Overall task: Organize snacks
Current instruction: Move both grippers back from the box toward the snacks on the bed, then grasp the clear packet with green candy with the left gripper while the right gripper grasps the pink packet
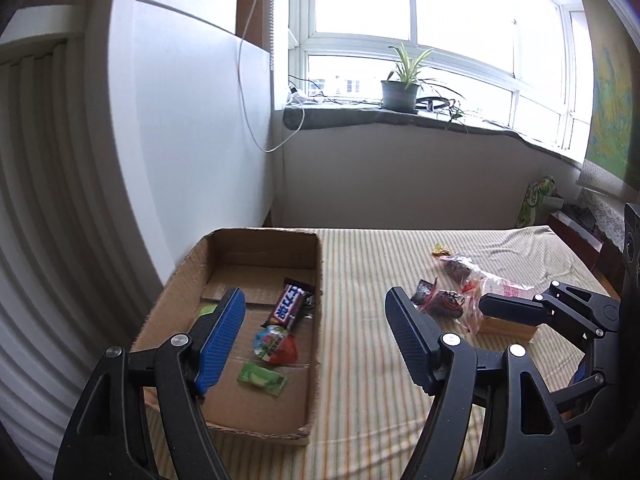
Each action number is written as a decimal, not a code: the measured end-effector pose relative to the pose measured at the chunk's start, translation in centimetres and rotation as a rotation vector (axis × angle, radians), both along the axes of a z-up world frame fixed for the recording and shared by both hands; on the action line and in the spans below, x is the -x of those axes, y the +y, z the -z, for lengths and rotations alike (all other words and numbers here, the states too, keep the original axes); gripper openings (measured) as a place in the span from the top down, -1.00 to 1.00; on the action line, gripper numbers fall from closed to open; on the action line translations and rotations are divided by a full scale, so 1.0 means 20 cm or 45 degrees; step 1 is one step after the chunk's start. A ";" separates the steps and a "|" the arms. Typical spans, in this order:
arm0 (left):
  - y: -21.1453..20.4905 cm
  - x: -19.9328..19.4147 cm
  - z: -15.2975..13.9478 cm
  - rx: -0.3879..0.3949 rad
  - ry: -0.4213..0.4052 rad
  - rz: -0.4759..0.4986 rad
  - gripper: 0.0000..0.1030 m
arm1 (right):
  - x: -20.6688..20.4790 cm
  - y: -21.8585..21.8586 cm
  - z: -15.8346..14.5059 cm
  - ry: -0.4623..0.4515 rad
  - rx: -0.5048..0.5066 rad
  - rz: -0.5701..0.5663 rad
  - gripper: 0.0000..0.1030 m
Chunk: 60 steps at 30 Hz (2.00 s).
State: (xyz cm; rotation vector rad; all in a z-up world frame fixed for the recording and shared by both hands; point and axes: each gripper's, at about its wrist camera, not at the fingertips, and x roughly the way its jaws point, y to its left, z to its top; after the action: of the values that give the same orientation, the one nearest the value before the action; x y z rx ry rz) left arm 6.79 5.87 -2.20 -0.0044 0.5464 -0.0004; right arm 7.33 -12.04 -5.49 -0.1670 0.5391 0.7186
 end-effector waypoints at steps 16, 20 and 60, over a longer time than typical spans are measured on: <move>-0.48 -0.03 -0.05 -0.073 -0.005 0.214 -0.41 | 0.04 -0.64 0.09 0.058 0.011 0.298 -0.28; -0.50 -0.03 -0.05 -0.080 -0.005 0.222 -0.41 | 0.05 -0.65 0.09 0.056 0.005 0.295 -0.28; -0.44 -0.64 0.59 0.071 0.479 0.024 -0.36 | -0.16 -0.41 0.50 0.254 0.235 0.077 0.58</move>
State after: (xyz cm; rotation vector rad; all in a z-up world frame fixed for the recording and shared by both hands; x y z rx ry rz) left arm 19.65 -3.01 -14.05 -0.0550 0.9228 -0.0337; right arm 10.44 -20.23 -15.44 -0.2516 0.7985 0.6295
